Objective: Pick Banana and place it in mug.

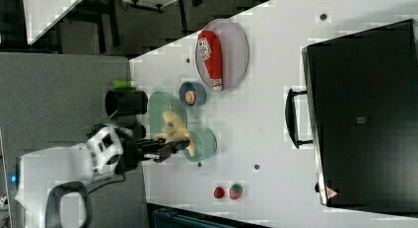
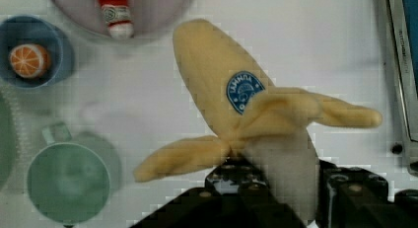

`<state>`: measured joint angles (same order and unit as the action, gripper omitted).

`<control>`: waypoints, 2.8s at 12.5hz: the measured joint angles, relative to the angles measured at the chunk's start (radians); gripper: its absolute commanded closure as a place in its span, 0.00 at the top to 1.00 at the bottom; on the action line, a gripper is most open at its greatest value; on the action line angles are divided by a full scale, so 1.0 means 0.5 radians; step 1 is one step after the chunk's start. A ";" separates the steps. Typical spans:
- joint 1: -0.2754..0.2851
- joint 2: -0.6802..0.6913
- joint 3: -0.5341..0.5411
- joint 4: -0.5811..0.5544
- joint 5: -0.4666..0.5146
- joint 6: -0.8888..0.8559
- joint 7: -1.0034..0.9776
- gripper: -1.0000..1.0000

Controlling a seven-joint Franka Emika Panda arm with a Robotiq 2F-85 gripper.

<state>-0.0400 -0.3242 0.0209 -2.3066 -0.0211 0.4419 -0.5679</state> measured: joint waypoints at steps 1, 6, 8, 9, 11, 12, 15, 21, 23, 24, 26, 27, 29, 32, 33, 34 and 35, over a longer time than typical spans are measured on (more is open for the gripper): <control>0.018 -0.012 0.045 0.008 -0.002 -0.041 0.034 0.27; 0.081 0.013 0.419 0.027 0.188 -0.100 0.494 0.27; 0.118 0.046 0.609 0.039 0.289 -0.070 0.737 0.27; 0.139 0.051 0.694 0.047 0.306 -0.067 0.850 0.27; 0.159 0.079 0.852 0.047 0.326 -0.056 1.100 0.27; 0.177 0.124 0.909 0.047 0.338 -0.013 1.193 0.27; 0.220 0.407 1.010 0.012 0.307 0.309 1.327 0.27; 0.194 0.788 0.947 -0.184 0.299 0.666 1.418 0.63; 0.170 0.822 0.899 -0.195 0.299 0.684 1.424 0.86; 0.147 0.816 0.882 -0.195 0.307 0.714 1.426 0.97; 0.121 0.780 0.861 -0.160 0.298 0.712 1.426 1.00; 0.108 0.737 0.857 -0.152 0.303 0.721 1.426 1.00; 0.099 0.589 0.841 -0.152 0.301 0.743 1.426 1.00; 0.139 0.409 0.813 -0.023 0.297 0.525 1.426 1.00; 0.169 0.362 0.768 0.031 0.305 0.418 1.426 1.00; 0.207 0.324 0.691 0.109 0.332 0.223 1.426 1.00; 0.218 0.264 0.606 0.172 0.320 0.051 1.425 1.00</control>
<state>0.0689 -0.1920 0.3237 -2.2207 0.1390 0.4673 0.1447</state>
